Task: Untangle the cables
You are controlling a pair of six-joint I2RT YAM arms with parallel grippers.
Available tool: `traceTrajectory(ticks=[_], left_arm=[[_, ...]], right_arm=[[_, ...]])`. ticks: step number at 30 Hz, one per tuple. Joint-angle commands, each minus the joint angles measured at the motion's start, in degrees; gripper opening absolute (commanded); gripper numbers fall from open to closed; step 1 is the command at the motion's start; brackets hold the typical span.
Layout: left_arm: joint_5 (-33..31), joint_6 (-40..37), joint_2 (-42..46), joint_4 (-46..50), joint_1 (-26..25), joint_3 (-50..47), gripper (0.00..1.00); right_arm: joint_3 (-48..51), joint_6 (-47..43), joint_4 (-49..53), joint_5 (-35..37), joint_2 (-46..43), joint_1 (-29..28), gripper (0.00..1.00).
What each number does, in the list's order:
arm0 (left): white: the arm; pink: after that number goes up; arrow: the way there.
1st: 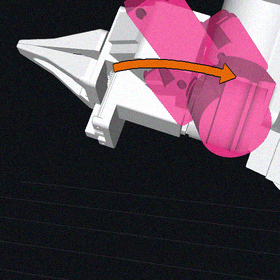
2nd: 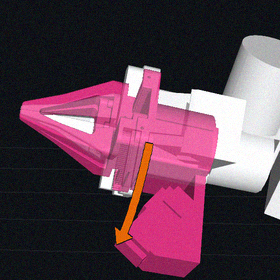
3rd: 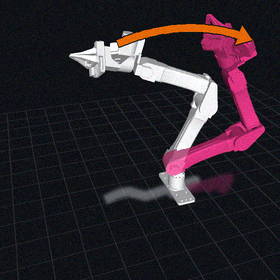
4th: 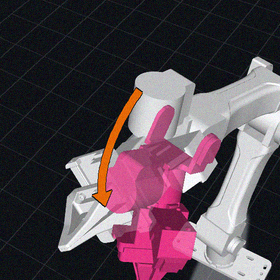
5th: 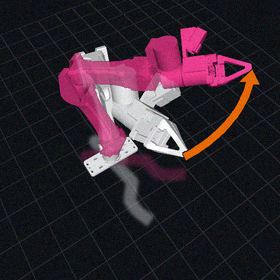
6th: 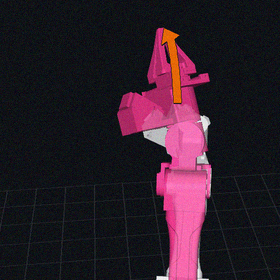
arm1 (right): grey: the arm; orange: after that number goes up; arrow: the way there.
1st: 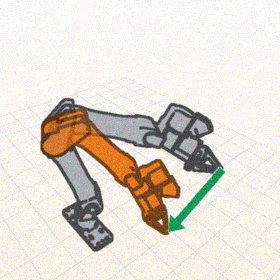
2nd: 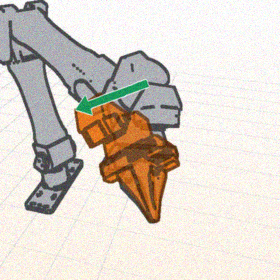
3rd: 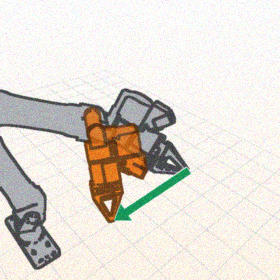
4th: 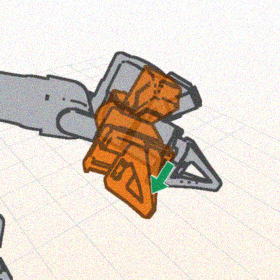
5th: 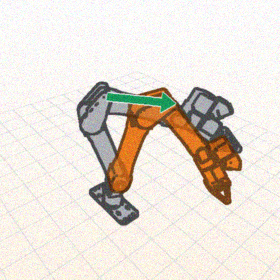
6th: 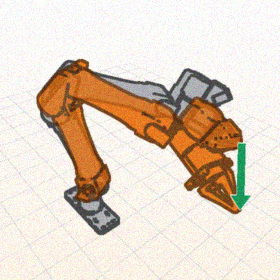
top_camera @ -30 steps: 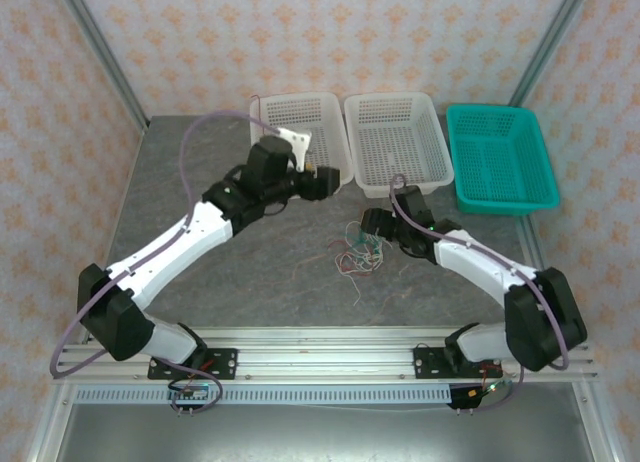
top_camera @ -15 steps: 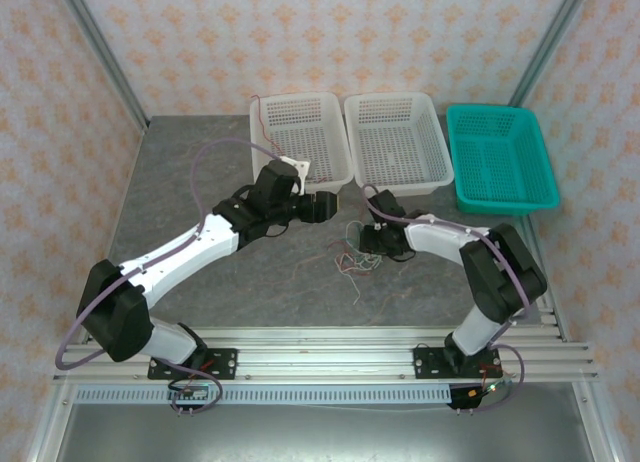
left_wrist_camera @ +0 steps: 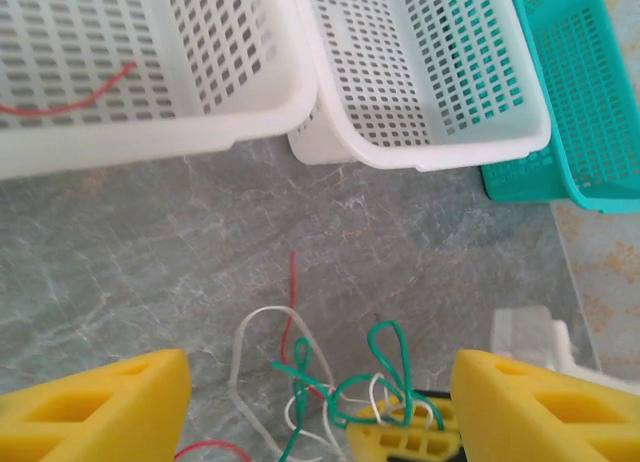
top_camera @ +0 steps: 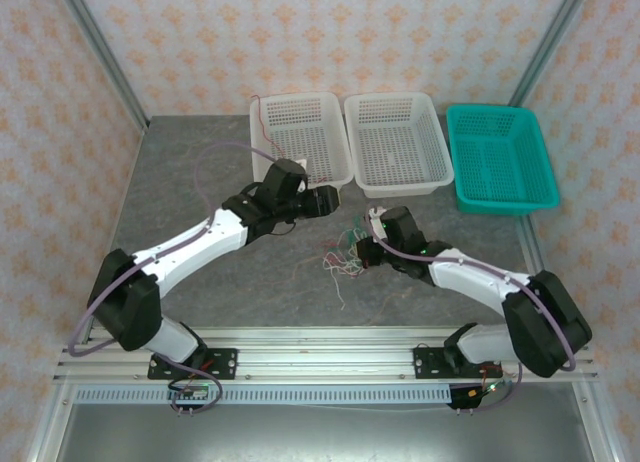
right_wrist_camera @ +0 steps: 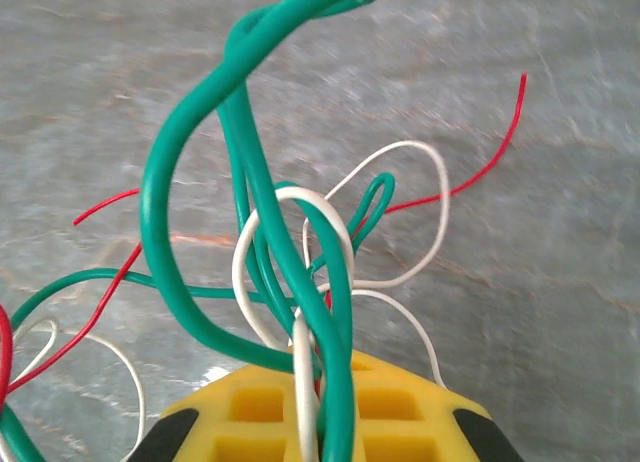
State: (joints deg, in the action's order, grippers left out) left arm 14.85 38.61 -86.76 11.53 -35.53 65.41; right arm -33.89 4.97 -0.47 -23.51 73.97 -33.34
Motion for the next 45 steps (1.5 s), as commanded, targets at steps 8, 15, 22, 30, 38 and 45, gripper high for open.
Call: traceTrajectory(ticks=[8,15,22,30,38,45], left_arm=[[10.3,6.43,-9.39,-14.52,-0.33,-0.11,0.67],[4.03,3.8,-6.4,-10.6,-0.33,-0.16,0.67],[0.88,1.72,-5.81,-4.89,-0.33,-0.53,0.68],[-0.6,0.16,-9.46,-1.67,-1.09,1.45,0.68],[-0.53,-2.04,-19.31,3.58,-3.85,10.46,0.61],[1.78,-0.15,-28.49,-0.05,-4.88,15.94,0.58]], right_arm=[[2.13,-4.43,-9.29,-8.92,-3.85,-0.46,0.0],[3.51,-3.96,-4.9,-0.26,-4.6,-0.35,0.0],[6.44,0.61,-8.58,-2.55,0.79,-0.48,0.0],[-0.37,15.35,4.52,-6.93,11.28,-0.54,0.07],[1.5,15.13,6.06,-6.78,10.58,-0.67,0.09],[3.39,13.71,5.36,-3.0,8.58,-0.73,0.36]])
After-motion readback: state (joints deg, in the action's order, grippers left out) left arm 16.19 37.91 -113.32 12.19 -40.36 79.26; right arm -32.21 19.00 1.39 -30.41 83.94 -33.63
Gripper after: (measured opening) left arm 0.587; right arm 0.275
